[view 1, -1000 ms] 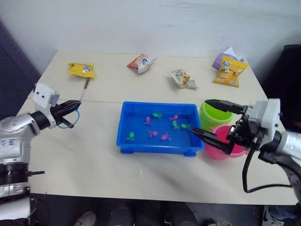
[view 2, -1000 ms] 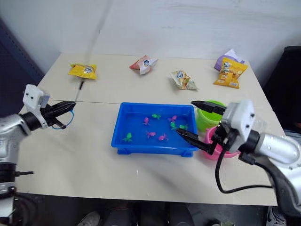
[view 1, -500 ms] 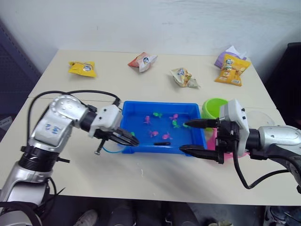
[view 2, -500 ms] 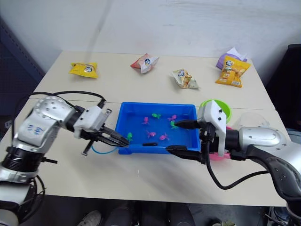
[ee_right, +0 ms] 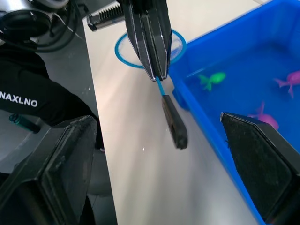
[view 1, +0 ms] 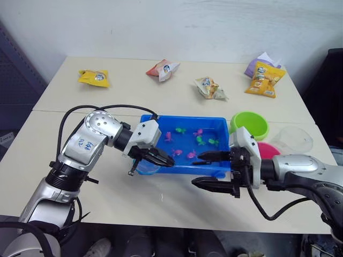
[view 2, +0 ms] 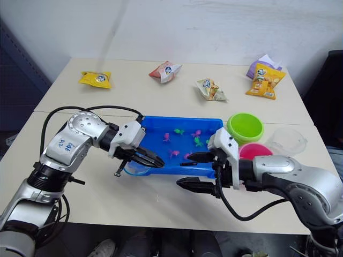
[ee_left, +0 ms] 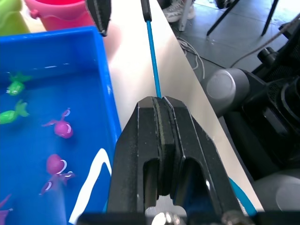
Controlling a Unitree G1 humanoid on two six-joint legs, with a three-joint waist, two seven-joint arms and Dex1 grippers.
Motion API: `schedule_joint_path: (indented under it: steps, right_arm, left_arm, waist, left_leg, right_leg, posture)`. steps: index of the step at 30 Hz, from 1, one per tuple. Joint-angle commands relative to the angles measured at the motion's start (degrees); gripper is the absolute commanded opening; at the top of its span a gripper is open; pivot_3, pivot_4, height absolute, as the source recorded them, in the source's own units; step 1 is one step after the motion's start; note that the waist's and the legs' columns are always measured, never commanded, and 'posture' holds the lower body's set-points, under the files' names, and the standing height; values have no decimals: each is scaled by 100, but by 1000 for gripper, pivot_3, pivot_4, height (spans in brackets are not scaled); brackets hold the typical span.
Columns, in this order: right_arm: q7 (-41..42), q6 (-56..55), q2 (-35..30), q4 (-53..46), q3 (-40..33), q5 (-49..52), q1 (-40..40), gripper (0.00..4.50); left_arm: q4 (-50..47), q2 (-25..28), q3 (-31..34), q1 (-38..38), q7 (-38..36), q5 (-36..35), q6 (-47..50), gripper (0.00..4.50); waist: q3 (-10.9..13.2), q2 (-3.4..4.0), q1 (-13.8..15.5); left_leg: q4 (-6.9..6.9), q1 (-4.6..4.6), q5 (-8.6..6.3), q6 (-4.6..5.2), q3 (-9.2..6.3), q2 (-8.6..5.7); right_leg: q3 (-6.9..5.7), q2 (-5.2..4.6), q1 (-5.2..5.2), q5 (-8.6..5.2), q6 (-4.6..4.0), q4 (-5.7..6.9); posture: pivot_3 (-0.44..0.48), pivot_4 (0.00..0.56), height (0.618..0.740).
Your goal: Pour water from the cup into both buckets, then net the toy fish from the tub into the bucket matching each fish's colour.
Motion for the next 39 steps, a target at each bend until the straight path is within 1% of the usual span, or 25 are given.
schedule_joint_path:
  steps: [1,5,13,16,18,20,21,23,29,32,33,35,37,39]
  right_arm:
    - [-82,327,-39,-43,0,354,-196,4500]
    - [-111,667,-105,42,164,372,-536,4500]
    - [-386,846,255,163,255,338,-685,4500]
    - [-434,845,319,180,252,278,-670,3637]
    - [-462,833,350,198,228,260,-660,2684]
    - [-472,822,366,210,213,242,-654,1569]
    - [-470,823,366,217,209,234,-655,1146]
    - [-454,815,359,230,189,217,-647,109]
    - [-373,729,345,235,130,159,-681,109]
    - [-258,573,309,209,39,93,-707,0]
    - [-171,463,276,179,-17,34,-690,0]
    - [-30,286,195,138,-135,-59,-623,0]
    - [153,68,96,95,-277,-179,-502,0]
    - [277,-89,-49,64,-486,-273,-376,0]
  left_arm:
    - [3,-42,-119,-174,-51,140,16,62]
    - [8,-194,-213,-196,-3,166,93,62]
    - [-53,-338,-180,-153,70,136,233,62]
    - [-46,-369,-167,-144,105,138,227,0]
    - [-30,-391,-146,-135,145,144,204,0]
    - [-18,-394,-138,-125,164,148,188,0]
    - [-21,-397,-130,-115,179,145,184,0]
    - [-54,-394,-116,-79,203,129,184,0]
    - [-154,-432,89,115,254,-76,52,0]
    - [-94,-654,681,334,490,-444,-217,1092]
    - [-65,-714,996,375,599,-640,-238,1460]
    - [50,-760,1553,347,870,-914,-231,2333]
    - [186,-674,2031,236,1117,-1114,-132,3154]
    - [470,-390,2682,158,1103,-1489,1,3946]
  waist:
    - [0,0,3]
    - [0,0,2]
    - [0,0,3]
    - [0,0,3]
    - [0,0,0]
    - [0,0,-2]
    - [0,0,-2]
    - [0,0,0]
    - [0,0,-3]
    - [0,0,0]
    - [0,0,1]
    - [0,0,-2]
    - [0,0,-1]
    - [1,-2,-10]
  left_leg:
    - [0,0,0,0,-1,0]
    - [2,-1,0,1,0,0]
    - [2,-2,0,1,-1,0]
    - [3,-3,0,1,-2,0]
    - [3,-3,0,1,-2,0]
    - [2,-3,0,1,-2,0]
    - [3,-3,1,1,-2,0]
    - [2,-3,0,1,-2,0]
    - [2,-3,1,1,-2,0]
    - [2,-3,1,1,-2,1]
    - [4,-4,1,1,-3,1]
    - [4,-4,1,1,-4,1]
    - [4,-4,1,1,-5,1]
    - [4,-4,1,0,-5,1]
  right_leg:
    - [0,0,0,0,0,-1]
    - [0,-1,0,0,0,-1]
    - [0,-1,-1,0,0,1]
    - [0,-1,-1,0,0,1]
    - [0,-1,-1,0,0,1]
    - [0,-1,-1,0,0,1]
    - [0,-1,-1,0,0,1]
    - [0,-1,-1,0,0,1]
    - [-1,-1,-1,0,0,1]
    - [0,-1,-1,0,0,1]
    - [-2,-1,-1,0,0,2]
    - [-2,-2,-1,0,0,0]
    - [-3,-1,-1,0,0,1]
    - [-5,0,-1,0,1,1]
  posture:
    - [0,150,738]
    - [0,150,738]
    - [0,150,738]
    - [0,150,738]
    - [0,150,738]
    - [0,150,738]
    - [0,150,738]
    - [0,150,738]
    - [0,150,738]
    - [0,150,738]
    - [0,150,738]
    - [0,150,738]
    - [0,150,738]
    - [0,150,738]
